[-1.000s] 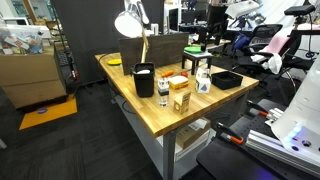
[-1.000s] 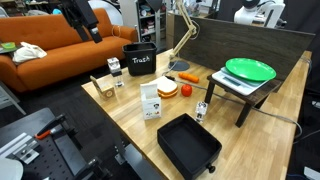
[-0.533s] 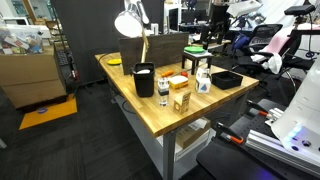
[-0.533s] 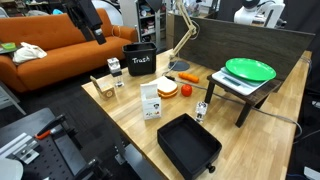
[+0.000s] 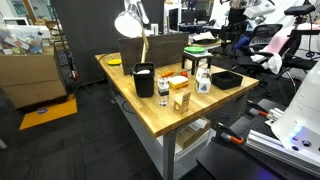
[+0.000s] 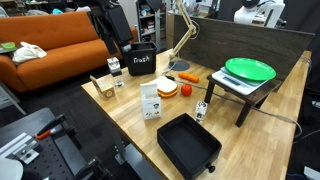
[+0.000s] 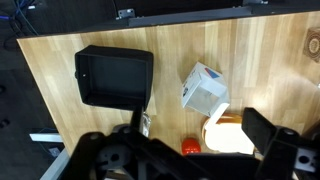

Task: Put the crystal bottle on the green plate

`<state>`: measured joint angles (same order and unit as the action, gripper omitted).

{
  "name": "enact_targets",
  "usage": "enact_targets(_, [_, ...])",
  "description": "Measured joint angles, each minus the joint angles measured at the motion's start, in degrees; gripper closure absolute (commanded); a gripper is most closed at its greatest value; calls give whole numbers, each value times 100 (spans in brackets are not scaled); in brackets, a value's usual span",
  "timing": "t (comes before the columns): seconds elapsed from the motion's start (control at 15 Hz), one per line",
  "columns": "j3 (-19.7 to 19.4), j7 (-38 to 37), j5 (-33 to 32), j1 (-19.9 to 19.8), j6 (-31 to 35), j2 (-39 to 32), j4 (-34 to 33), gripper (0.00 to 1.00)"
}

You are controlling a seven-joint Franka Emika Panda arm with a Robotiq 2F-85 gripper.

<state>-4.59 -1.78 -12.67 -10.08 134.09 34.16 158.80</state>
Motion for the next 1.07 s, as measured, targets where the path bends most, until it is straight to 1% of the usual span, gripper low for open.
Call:
enact_targets(0.07, [-74,75,-6,-40,85,-123,-28,0])
enact_targets(0.2, [-93,91,-6,-38,121,-268,-93,0])
enact_targets(0.73, [-85,63,-7,-55,126,-302,-131,0])
enact_targets(0.87, [-143,111,-67,-134,177,-385,-223,0])
enact_targets(1.07, [-311,358,-368,-307,282,-716,-504,0])
